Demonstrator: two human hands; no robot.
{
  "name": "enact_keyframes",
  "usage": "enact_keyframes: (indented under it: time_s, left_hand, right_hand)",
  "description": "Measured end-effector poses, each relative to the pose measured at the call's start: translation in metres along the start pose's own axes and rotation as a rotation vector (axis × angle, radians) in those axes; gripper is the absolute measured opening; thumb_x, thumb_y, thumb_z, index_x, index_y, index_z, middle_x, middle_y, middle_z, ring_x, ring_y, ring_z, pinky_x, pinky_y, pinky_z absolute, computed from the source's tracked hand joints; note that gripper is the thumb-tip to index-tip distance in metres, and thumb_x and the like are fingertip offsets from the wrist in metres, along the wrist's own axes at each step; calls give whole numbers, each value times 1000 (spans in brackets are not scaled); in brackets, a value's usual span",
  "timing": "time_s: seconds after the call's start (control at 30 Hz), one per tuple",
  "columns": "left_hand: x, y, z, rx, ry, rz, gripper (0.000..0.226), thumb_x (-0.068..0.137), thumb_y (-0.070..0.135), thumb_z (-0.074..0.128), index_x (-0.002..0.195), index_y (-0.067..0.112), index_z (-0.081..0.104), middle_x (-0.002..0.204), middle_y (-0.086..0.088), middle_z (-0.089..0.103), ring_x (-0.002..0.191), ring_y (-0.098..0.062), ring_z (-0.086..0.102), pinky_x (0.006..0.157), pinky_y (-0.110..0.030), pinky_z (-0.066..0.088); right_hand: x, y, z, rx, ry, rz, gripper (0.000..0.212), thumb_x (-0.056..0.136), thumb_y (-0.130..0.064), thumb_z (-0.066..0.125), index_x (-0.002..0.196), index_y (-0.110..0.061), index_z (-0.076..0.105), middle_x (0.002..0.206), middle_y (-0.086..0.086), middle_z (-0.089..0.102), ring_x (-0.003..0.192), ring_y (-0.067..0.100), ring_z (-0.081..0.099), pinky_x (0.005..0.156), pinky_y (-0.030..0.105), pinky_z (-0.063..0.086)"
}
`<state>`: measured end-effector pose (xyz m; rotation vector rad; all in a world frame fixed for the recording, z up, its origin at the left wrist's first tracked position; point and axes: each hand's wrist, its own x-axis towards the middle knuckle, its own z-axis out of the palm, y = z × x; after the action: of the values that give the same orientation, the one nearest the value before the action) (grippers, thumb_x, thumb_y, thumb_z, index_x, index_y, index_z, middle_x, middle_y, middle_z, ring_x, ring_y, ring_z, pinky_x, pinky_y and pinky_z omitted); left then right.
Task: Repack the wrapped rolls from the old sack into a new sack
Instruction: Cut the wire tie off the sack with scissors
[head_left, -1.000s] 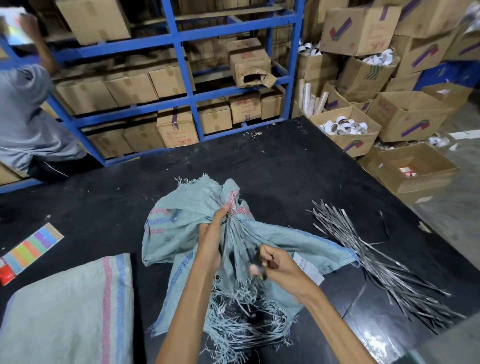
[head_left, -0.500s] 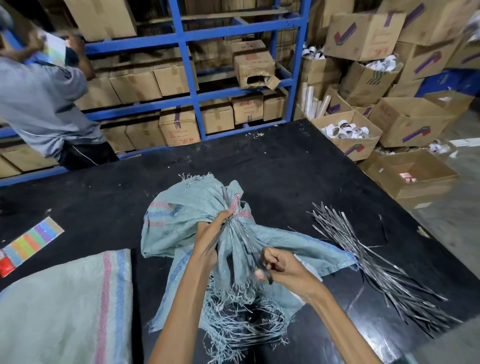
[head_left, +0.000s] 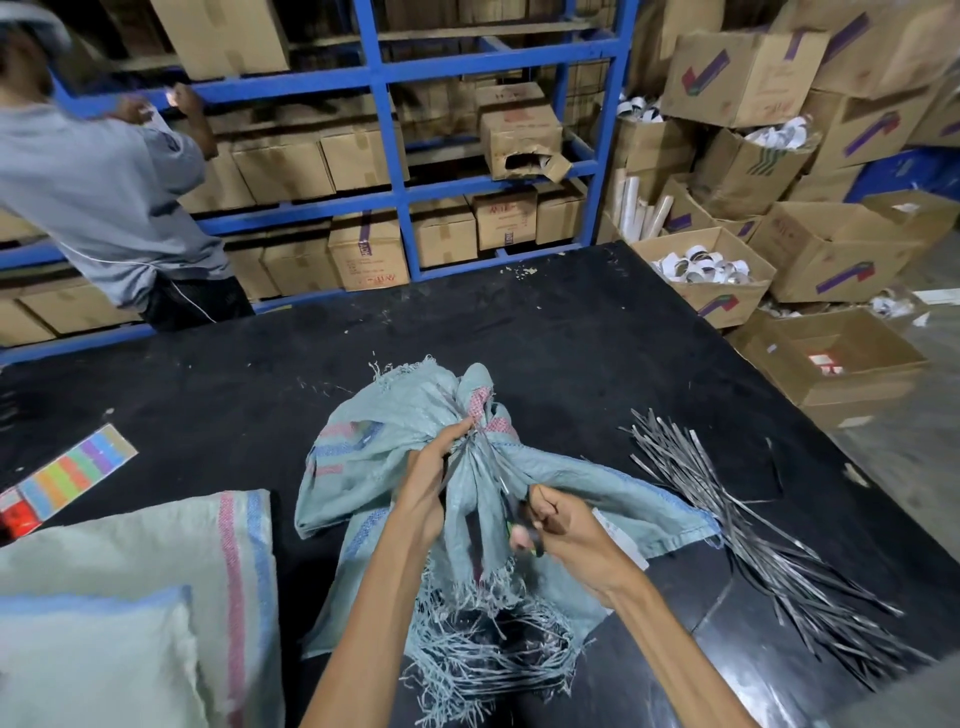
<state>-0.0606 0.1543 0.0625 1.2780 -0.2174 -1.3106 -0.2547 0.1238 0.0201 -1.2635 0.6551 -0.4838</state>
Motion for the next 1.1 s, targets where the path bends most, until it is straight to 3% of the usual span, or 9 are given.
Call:
enact_keyframes:
  time_s: [0.07, 0.13, 0.43, 0.53, 0.6, 0.73, 0.83, 0.97, 1.1]
  left_hand:
    - [-1, -5, 5, -37, -14, 24, 53, 76, 36, 83, 120, 9, 73, 121, -17, 71, 116, -32, 66, 109, -51, 45]
    - [-1, -8, 7, -65, -22, 45, 48, 80, 32, 80, 120, 6, 72, 120, -19, 71, 114, -34, 67, 108, -53, 46]
    - [-3, -9, 5, -44, -6, 148, 42, 90, 23, 72, 127, 5, 65, 118, -18, 72, 111, -33, 69, 102, -51, 51]
    - [-7, -12, 2, -22, -2, 202, 38, 90, 19, 72, 125, 6, 68, 115, -15, 73, 109, -29, 70, 99, -45, 54]
    - [-6, -19, -7, -4, -63, 357, 34, 90, 14, 69, 123, 7, 70, 119, -9, 72, 117, -22, 66, 99, -35, 53]
    - [-13, -24, -13, 24, -96, 468, 60, 83, 32, 75, 129, -4, 61, 129, -8, 68, 128, -21, 58, 102, -29, 50]
    - [-13, -17, -9, 65, -76, 409, 73, 82, 41, 78, 131, -8, 56, 129, -20, 64, 128, -31, 58, 95, -32, 53]
    - [-14, -17, -1, 47, -62, 403, 94, 62, 53, 89, 128, -7, 58, 119, -7, 71, 115, -14, 67, 91, -21, 53]
    - [1, -14, 10, 56, 81, 164, 67, 63, 52, 83, 108, 7, 62, 96, -6, 71, 91, -24, 70, 80, -36, 59]
  right_hand:
    - [5, -6, 5, 25, 11, 44, 45, 73, -32, 90, 69, -23, 47, 73, 13, 41, 76, 23, 48, 61, 32, 35]
    - [10, -14, 10, 26, 14, 67, 37, 76, -29, 86, 62, -33, 52, 67, 2, 54, 74, 20, 58, 54, 20, 35]
    - [17, -25, 12, 87, 45, 114, 54, 70, -35, 88, 73, -22, 35, 66, -3, 60, 75, 15, 62, 56, 19, 40]
    - [16, -27, 12, 77, 7, 111, 70, 56, -52, 94, 74, -22, 33, 67, -2, 60, 73, 13, 62, 55, 18, 37]
    - [15, -31, 11, 85, -1, 99, 76, 51, -53, 96, 75, -23, 31, 69, 2, 57, 73, 13, 61, 55, 18, 34]
    - [10, -38, 6, 69, 11, 49, 59, 64, -27, 85, 78, -22, 27, 72, 11, 48, 77, 22, 51, 51, 18, 27]
    - [9, -33, -5, -28, 30, 4, 48, 82, 3, 69, 75, -22, 29, 67, 0, 40, 79, 27, 37, 53, 21, 23]
    - [-7, -48, -25, -149, 181, -28, 41, 84, 12, 72, 73, -14, 42, 59, -2, 48, 57, 8, 41, 51, 16, 30]
    - [-20, -56, -65, -230, 570, -67, 29, 79, -1, 82, 71, -8, 56, 55, -1, 61, 48, 7, 54, 50, 18, 42]
